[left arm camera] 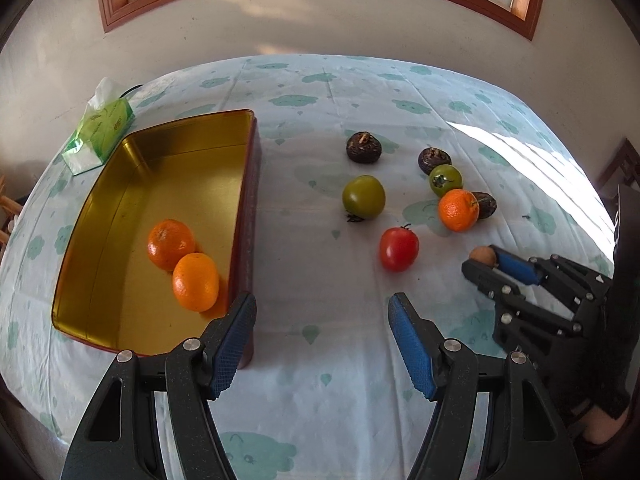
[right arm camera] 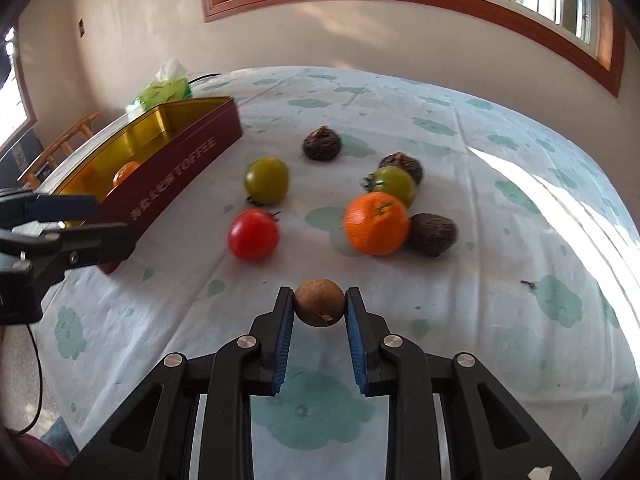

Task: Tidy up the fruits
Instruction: 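Grasp the brown kiwi with the right tool, then grasp the red tomato with left tool, drop it in the tin while right holds kiwi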

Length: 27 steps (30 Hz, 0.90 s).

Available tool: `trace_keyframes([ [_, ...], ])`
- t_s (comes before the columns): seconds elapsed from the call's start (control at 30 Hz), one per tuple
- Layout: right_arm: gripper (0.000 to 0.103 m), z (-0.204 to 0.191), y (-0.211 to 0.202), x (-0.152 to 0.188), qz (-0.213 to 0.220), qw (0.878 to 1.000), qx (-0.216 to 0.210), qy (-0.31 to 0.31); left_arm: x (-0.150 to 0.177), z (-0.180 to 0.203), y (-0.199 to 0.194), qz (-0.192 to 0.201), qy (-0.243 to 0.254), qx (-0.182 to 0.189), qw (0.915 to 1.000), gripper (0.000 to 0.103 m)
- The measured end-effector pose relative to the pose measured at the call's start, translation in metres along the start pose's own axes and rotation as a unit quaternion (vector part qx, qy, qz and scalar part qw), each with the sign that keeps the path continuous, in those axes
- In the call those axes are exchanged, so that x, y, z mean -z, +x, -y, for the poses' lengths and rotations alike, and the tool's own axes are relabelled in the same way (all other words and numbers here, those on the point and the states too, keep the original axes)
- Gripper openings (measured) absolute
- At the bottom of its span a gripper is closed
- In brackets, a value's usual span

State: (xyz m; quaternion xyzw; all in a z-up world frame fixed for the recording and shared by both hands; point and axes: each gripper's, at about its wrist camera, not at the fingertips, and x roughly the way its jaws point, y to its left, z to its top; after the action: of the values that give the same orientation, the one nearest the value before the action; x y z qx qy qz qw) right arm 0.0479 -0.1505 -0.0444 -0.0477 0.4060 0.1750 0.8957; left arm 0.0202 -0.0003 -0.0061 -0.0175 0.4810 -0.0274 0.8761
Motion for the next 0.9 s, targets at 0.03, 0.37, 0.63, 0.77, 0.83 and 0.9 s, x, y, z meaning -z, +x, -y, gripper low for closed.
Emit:
trace_keyframes([
  [0.03,0.024,0.010,0.000,-0.002,0.002,1.000,0.010,0.010,-0.002,0.004,0.003,-0.001,0.000,0.006,1.0000,0.069],
  [0.37,0.024,0.072,0.012,-0.002,-0.008,0.996,0.060,0.071,-0.021,0.029,0.041,-0.023,0.001,0.037,0.9991,0.067],
  [0.63,0.024,0.075,0.013,-0.002,-0.008,0.995,0.052,0.081,-0.028,0.040,0.065,-0.039,0.007,0.041,0.9984,0.051],
  [0.77,0.024,0.075,0.013,-0.002,-0.008,0.995,0.052,0.081,-0.030,0.042,0.071,-0.043,0.010,0.043,0.9981,0.043],
  [0.83,0.024,0.075,0.013,-0.002,-0.008,0.995,0.052,0.081,-0.030,0.044,0.072,-0.039,0.015,0.040,0.9983,0.036],
  [0.9,0.024,0.075,0.013,-0.002,-0.008,0.995,0.051,0.082,-0.031,0.045,0.073,-0.038,0.018,0.036,0.9985,0.033],
])
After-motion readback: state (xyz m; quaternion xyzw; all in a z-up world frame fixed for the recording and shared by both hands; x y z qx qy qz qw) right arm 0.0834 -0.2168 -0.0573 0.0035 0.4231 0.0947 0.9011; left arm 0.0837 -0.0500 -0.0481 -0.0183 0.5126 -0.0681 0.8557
